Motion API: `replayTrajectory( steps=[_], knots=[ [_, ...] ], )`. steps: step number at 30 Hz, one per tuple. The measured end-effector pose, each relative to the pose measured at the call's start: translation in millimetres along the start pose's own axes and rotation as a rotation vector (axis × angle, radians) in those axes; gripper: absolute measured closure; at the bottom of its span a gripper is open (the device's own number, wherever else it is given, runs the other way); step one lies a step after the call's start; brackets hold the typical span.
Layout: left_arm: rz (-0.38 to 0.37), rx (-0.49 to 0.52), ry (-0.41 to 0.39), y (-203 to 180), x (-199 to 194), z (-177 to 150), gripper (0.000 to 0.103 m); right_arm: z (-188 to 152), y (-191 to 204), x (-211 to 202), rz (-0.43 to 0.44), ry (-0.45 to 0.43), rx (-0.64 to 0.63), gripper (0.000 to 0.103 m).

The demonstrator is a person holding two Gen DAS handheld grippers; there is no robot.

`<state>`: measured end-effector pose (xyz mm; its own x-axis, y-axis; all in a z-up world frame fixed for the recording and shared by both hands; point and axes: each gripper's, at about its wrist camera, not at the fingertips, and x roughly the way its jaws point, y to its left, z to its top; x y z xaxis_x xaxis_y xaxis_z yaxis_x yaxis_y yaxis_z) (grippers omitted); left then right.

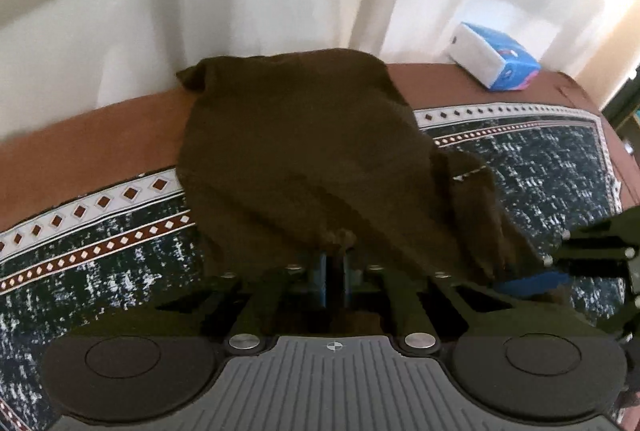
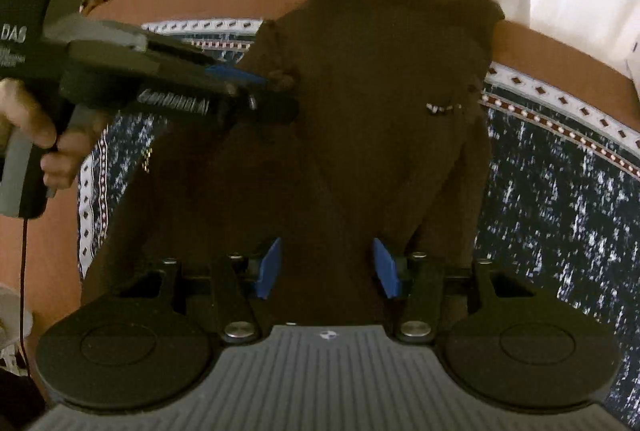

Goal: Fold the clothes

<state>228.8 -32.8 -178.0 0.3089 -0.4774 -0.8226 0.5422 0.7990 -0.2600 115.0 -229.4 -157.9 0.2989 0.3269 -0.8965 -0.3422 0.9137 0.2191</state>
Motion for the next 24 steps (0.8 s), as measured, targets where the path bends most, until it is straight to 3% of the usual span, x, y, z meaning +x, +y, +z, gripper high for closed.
replayTrajectory(
  steps=[1,2,3,6,10,13,15,16,17,21,22,24],
  knots=[
    [-0.013,-0.024,-0.012,1.8,-4.8,1.1,0.101,-0.9,0.0,-1.5,0.005,0.005,0.000,0.067],
    [-0.025,-0.046,-0.026,3.7,-10.0,2.6,0.102,-1.7,-0.2,-3.1,0.012,0.011,0.002,0.091],
    [-0.036,-0.069,-0.039,5.6,-15.3,4.1,0.102,-2.0,-1.4,-6.1,0.023,0.017,0.011,0.100],
    [-0.061,-0.120,-0.084,7.4,-29.9,10.0,0.102,-3.8,-3.0,-25.0,0.030,-0.024,0.016,0.100],
    [-0.070,-0.163,-0.150,3.7,-34.2,17.4,0.102,-3.8,-9.6,-55.7,0.007,-0.141,0.053,0.100],
    [-0.053,-0.162,-0.136,-2.6,-17.1,19.5,0.102,-1.7,-21.5,-65.5,-0.048,-0.212,0.103,0.100],
    [-0.027,-0.148,-0.109,-6.8,0.4,16.4,0.101,-2.6,-33.4,-60.3,-0.073,-0.215,0.148,0.100],
    [-0.014,-0.142,-0.095,-8.9,9.7,14.6,0.095,-4.3,-38.8,-53.5,-0.084,-0.206,0.165,0.100],
    [-0.001,-0.139,-0.084,-10.0,17.1,12.7,0.074,-5.6,-42.1,-45.0,-0.095,-0.189,0.177,0.100],
    [0.016,-0.107,-0.072,-12.3,26.8,10.5,0.064,-13.3,-44.8,-11.2,-0.145,-0.130,0.185,0.094],
    [0.014,-0.099,-0.067,-12.1,22.5,12.9,0.055,-14.1,-44.1,-12.7,-0.152,-0.140,0.187,0.093],
    [0.020,-0.094,-0.106,-8.8,2.1,18.6,0.051,-16.3,-41.9,-25.4,-0.158,-0.175,0.195,0.084]
  ],
)
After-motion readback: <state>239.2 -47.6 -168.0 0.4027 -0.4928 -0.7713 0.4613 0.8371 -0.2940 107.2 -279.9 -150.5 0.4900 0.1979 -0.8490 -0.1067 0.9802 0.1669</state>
